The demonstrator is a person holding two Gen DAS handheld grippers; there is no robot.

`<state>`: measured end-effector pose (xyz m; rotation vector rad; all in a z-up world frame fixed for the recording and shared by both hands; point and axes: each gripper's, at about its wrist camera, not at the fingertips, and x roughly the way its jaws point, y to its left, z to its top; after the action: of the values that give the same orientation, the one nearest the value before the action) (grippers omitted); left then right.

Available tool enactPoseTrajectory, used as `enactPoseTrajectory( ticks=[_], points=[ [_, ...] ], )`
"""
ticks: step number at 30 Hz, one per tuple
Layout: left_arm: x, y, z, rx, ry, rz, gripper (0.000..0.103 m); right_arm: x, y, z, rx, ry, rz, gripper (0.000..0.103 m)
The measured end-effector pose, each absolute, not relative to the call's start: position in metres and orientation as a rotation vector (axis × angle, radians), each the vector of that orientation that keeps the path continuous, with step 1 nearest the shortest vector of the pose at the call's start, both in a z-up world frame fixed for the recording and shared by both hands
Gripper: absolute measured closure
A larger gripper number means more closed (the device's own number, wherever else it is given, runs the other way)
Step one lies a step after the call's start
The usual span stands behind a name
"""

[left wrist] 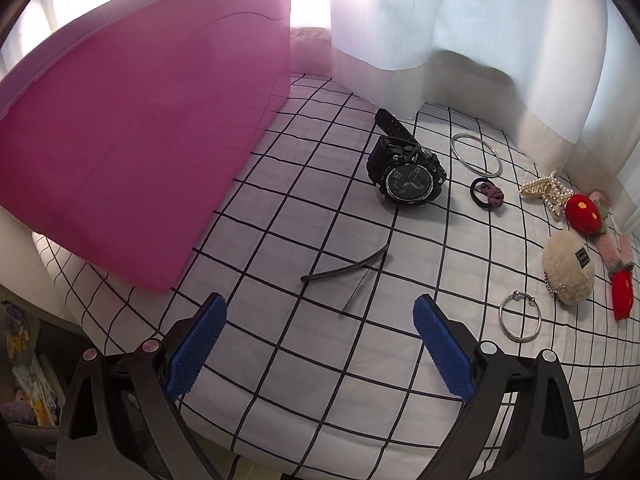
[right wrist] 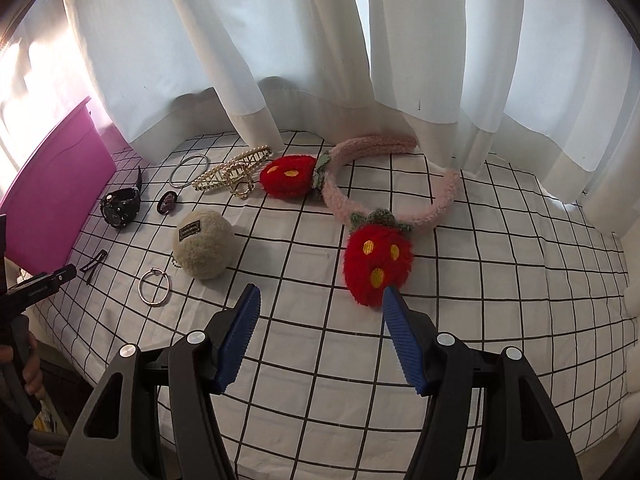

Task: Organize jewelry
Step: 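Move both tools back over the table toward the headband and hairpin, then grasp the black hairpin with the left tool while the right tool grasps the pink headband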

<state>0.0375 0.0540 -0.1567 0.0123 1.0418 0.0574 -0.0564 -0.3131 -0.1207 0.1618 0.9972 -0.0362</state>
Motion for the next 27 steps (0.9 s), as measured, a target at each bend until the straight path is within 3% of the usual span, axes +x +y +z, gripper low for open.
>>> enactPoseTrajectory(
  ticks=[9,27],
  points=[
    [0.069,0.054,-0.188,0.024,1.08,0.017,0.01,-0.025,-0.316,-0.135,0.146,1.009,-0.006,0.042],
    [0.079,0.051,-0.201,0.018,1.048,0.006,0.01,0.033,-0.325,-0.164,0.064,1.05,0.038,0.042]
  ],
)
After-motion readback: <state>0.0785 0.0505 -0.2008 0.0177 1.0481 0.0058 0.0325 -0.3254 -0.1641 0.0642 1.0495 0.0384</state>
